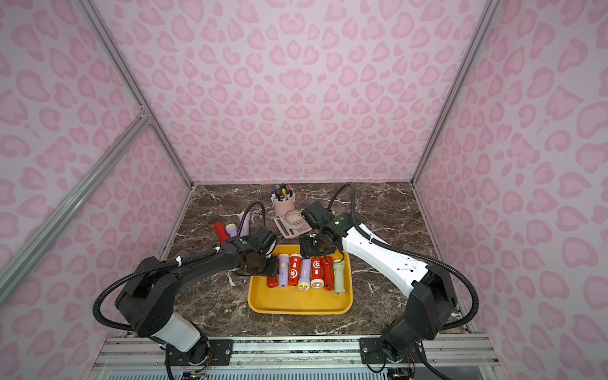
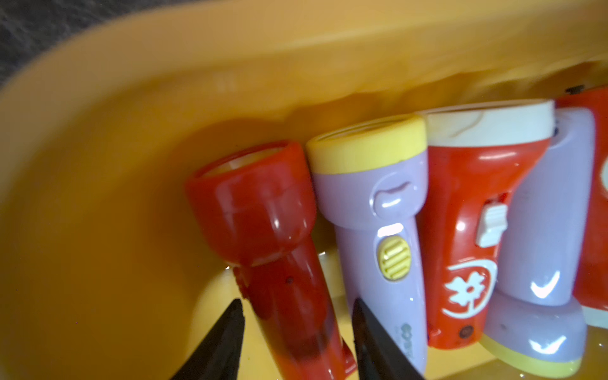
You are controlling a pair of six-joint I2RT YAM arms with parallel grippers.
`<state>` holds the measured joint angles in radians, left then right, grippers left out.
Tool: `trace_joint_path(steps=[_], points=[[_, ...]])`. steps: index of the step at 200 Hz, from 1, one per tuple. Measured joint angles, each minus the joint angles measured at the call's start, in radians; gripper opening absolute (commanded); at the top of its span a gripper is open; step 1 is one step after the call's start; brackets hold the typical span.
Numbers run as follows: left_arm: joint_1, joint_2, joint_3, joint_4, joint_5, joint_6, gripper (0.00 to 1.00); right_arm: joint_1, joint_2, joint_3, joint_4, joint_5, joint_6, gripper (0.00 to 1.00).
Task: Put the flashlights into the storage boxes
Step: Place the flashlight at the storage box.
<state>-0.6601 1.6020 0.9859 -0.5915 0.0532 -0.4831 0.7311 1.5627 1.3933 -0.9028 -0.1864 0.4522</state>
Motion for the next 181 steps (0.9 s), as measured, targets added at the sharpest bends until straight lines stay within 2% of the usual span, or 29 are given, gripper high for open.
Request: trace_joint_path(steps=[63,88,109,181], points=[[0.002,-0.121,0.107,-0.135,-0.053,0.018,0.64,0.0,0.013,0.019,0.012,-0.002,0.0,0.64],[0.029,-0.151,0.181,-0.183,-0.073,0.041,0.65,0.0,0.047,0.065,0.027,-0.016,-0.006,0.64],[0.093,-0.155,0.212,-0.2,-0.096,0.066,0.65,0.002,0.093,0.138,0.044,-0.024,-0.02,0.64],[0.399,-0.126,0.204,-0.192,-0.132,0.104,0.63,0.021,0.251,0.334,0.045,-0.059,-0.066,0.64]])
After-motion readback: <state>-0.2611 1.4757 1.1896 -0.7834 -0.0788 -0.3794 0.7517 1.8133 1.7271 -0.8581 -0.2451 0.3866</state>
